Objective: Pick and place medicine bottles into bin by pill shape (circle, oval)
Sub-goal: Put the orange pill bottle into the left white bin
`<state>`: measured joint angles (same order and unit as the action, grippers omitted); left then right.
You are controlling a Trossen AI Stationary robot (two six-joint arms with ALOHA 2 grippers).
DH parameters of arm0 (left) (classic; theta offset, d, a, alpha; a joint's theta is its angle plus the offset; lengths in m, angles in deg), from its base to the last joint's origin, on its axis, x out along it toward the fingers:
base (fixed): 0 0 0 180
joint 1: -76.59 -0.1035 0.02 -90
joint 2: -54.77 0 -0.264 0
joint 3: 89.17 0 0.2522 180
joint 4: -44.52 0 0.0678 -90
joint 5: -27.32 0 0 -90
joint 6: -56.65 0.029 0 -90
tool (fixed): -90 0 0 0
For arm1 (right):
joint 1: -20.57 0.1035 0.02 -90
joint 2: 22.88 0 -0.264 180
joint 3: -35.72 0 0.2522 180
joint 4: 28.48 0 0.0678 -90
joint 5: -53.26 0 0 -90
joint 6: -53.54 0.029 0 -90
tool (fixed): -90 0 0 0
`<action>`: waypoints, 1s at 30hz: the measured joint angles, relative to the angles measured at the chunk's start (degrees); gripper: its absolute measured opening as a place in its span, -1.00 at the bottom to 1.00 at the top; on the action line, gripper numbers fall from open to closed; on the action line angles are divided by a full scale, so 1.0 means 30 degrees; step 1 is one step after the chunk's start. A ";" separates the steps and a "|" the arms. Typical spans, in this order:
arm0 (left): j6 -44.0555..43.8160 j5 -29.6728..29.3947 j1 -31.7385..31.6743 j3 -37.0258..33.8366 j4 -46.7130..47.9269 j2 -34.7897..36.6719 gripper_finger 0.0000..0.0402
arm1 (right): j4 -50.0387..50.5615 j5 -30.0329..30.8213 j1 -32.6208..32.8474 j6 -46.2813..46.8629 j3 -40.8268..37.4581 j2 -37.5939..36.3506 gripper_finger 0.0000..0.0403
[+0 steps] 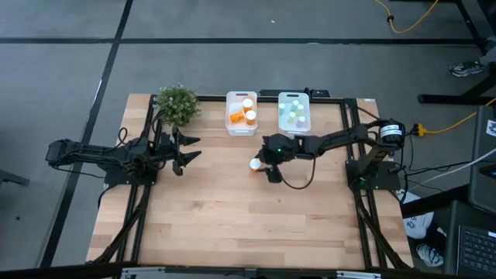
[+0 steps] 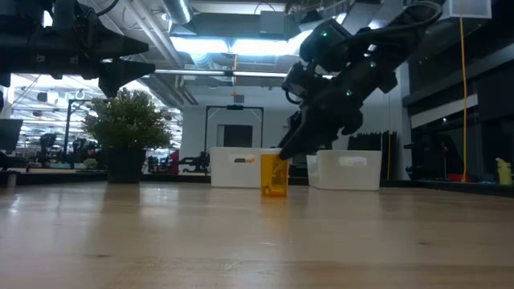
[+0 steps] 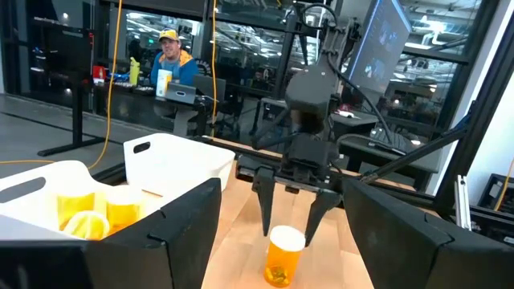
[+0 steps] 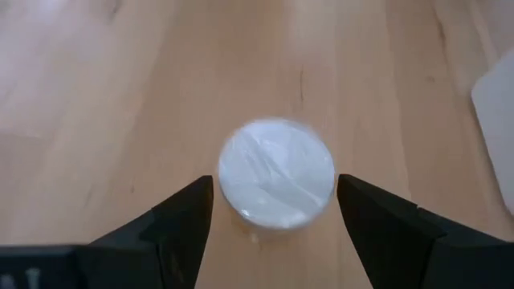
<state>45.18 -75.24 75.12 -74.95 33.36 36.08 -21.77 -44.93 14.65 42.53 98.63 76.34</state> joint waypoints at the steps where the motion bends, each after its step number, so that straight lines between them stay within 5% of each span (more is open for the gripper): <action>1: 0.0005 -0.0005 0.0002 0.0006 0.0000 0.0003 0.27 | -0.0626 -0.0001 0.0048 0.0043 -0.0198 0.0000 0.33; 30: 0.0000 0.0000 0.0000 0.0005 0.0000 -0.0001 0.27 | -0.3207 0.0007 0.0184 0.0656 -0.0365 0.1224 0.26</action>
<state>45.18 -75.24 75.12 -74.94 33.36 36.07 -31.39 -44.91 15.21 44.50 97.54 80.01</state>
